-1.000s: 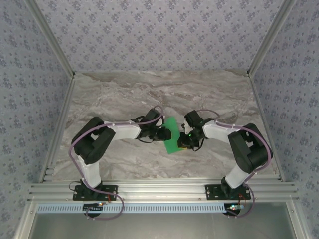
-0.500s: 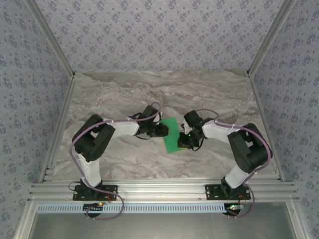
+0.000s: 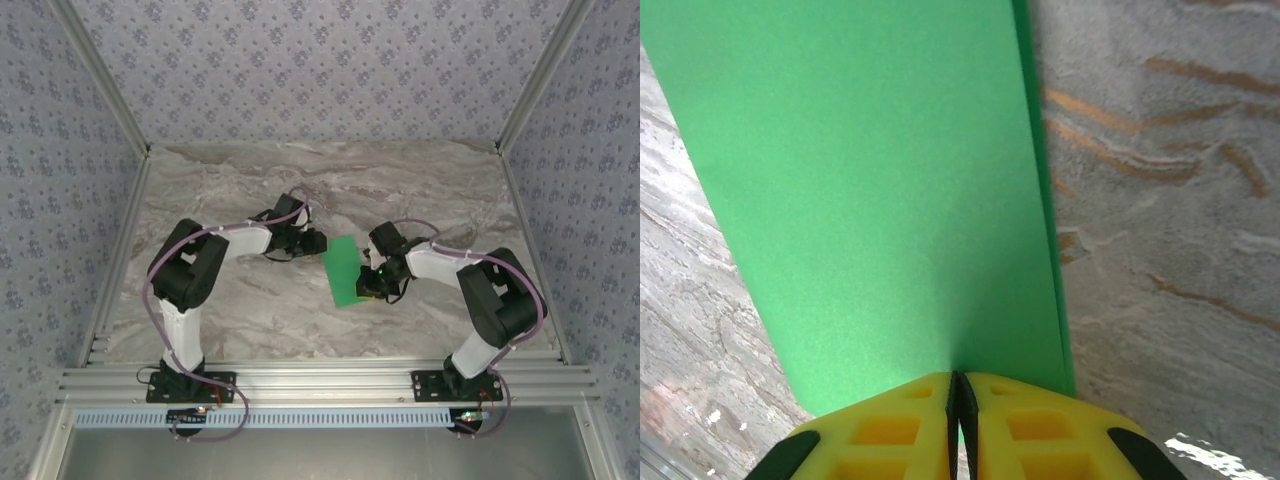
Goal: Fold a paper plane with a square sheet of paper (fold left side to right side)
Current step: First fold the square sheet of paper in half at the center of the table.
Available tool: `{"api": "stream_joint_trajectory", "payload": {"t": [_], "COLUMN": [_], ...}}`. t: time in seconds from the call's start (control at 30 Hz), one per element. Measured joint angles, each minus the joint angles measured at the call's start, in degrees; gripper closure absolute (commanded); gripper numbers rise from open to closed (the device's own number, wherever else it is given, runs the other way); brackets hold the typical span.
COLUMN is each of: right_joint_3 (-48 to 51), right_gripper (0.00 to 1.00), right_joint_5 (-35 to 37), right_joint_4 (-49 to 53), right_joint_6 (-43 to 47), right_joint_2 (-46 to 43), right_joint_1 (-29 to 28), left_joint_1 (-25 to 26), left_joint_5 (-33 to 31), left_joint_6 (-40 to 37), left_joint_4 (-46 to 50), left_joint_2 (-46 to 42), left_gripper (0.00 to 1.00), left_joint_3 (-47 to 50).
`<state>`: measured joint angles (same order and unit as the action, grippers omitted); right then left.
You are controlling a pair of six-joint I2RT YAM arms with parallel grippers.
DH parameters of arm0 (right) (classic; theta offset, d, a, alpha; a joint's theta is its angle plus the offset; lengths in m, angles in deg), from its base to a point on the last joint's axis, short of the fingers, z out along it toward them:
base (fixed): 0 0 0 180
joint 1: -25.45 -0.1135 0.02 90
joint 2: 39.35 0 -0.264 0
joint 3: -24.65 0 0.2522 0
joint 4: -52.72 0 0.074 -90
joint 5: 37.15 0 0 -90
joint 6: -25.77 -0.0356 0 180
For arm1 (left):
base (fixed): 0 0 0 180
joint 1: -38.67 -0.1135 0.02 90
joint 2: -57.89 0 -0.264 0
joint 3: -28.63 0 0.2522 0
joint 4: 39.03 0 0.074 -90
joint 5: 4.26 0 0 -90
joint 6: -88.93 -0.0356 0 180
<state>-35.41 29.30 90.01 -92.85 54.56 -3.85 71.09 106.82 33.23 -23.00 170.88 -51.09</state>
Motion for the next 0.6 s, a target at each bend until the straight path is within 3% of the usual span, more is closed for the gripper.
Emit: {"api": "stream_joint_trajectory", "payload": {"t": [0.23,0.4,0.6], "right_joint_3": [0.0,0.0,0.0], "right_gripper": [0.85,0.85,0.85], "right_joint_5": [-0.2,-0.3,-0.3], "right_joint_4": [-0.2,-0.2,-0.3], "right_joint_6": [0.0,0.0,-0.5], "right_joint_2": [0.1,0.1,0.1], "right_joint_1": [0.0,0.0,-0.1], "left_joint_1": [-1.4,2.2,4.4], "left_joint_5": [-0.7,-0.1,0.3], "left_joint_6": [-0.3,0.3,1.6], "left_joint_4": [-1.1,-3.8,-5.1], "left_joint_2": [-3.9,-6.1,-2.2], "left_gripper": [0.70,0.69,0.69], "left_joint_3": [2.6,2.9,1.4]}}
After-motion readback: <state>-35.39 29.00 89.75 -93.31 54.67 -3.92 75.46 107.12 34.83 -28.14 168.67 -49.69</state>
